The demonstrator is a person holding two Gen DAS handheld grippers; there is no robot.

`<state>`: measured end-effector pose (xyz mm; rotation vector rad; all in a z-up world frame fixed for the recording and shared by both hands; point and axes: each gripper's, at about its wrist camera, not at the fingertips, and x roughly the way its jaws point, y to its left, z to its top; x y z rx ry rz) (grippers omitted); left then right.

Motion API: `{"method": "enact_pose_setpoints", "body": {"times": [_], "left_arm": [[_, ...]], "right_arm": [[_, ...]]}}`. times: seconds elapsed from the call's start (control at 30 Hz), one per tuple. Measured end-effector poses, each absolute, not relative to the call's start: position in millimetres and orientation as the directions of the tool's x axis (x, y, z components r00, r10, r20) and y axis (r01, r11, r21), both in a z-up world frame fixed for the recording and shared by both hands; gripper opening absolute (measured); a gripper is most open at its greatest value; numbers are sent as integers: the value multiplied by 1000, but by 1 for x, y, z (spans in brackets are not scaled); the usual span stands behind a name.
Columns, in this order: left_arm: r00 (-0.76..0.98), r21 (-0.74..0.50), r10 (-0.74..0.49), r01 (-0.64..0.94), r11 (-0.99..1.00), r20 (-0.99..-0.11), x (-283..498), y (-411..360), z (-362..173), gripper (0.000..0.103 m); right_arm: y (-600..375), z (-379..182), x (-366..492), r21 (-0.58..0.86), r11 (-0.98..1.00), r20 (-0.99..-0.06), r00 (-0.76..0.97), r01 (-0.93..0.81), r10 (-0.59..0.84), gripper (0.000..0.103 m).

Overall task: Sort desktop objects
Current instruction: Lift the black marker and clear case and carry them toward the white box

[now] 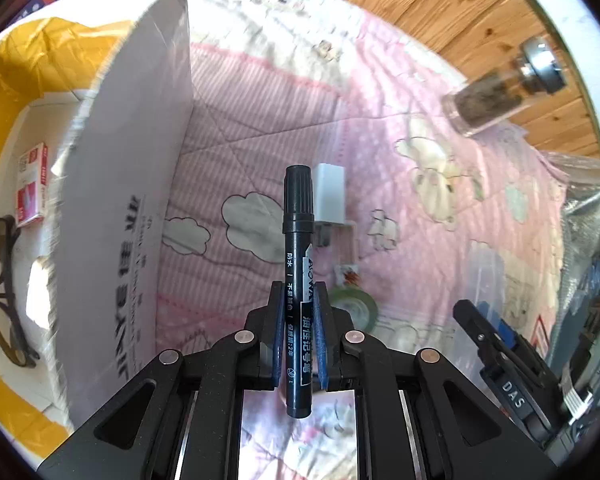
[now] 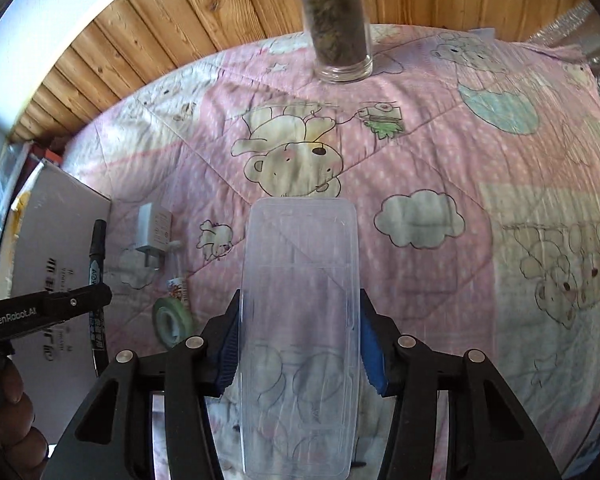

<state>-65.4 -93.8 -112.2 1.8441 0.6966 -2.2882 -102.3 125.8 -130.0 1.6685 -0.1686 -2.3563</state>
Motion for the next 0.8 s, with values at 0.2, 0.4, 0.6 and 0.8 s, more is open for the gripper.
{"method": "enact_pose_setpoints", "body": {"times": [0.2, 0.4, 0.6, 0.8], "left_arm": [[-308, -261, 159, 327, -908, -938, -56, -107, -88, 13], [-370, -251, 134, 290, -923, -919, -37, -96, -67, 13], [-429, -230, 99, 265, -936, -898, -8, -94, -40, 13], [-476, -220, 75, 257, -941, -876, 16, -96, -22, 13]], "right_arm": [[116, -109, -88, 254, -956, -898, -330, 148, -290, 52], [109, -92, -65, 248, -951, -886, -354, 184, -300, 52], [95, -72, -40, 233, -943, -870, -382, 237, -311, 52], [80, -51, -15, 208, -932, -855, -408, 298, -321, 52]]}}
